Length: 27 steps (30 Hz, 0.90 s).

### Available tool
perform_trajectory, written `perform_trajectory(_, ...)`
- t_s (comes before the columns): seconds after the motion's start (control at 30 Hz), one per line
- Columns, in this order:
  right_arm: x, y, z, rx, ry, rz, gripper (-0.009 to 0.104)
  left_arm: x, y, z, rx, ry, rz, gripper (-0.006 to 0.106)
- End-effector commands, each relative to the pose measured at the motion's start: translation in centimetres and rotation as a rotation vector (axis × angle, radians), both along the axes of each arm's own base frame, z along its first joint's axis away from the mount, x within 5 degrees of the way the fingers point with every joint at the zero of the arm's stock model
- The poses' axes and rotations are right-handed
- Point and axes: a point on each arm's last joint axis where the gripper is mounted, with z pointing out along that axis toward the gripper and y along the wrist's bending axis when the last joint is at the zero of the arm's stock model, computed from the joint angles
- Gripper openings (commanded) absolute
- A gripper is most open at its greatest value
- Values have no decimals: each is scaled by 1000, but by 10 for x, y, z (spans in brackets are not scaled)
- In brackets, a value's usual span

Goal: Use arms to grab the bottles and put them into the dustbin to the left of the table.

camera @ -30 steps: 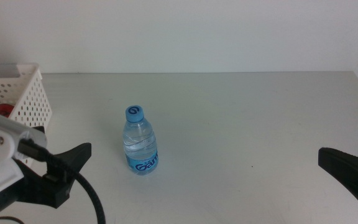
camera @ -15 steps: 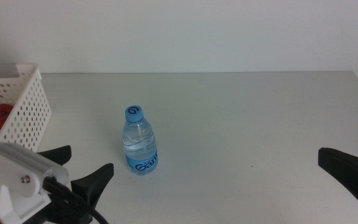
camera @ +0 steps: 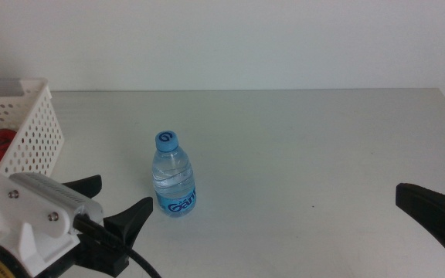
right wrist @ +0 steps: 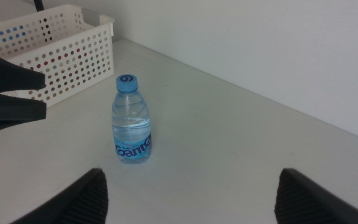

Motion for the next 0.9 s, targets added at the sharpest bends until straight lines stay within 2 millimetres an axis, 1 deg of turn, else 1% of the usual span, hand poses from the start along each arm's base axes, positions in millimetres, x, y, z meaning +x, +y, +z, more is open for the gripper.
perform_trajectory(0.0,1,0,15,42,-89,-4,87,7,-5,19,-99,-133,-6,92)
perform_trajectory(0.1,1,0,15,42,-89,-4,87,14,-8,17,-113,-121,8,92)
perform_trajectory(0.23,1,0,15,42,-89,-4,87,30,-17,22,-107,-113,12,92)
perform_trajectory(0.37,1,0,15,42,-89,-4,87,47,-27,23,-121,-144,8,92)
perform_trajectory(0.57,1,0,15,42,-89,-4,87,69,-40,17,-144,-176,9,92)
perform_trajectory(0.87,1,0,15,42,-89,-4,87,94,-50,-4,-159,-139,57,92)
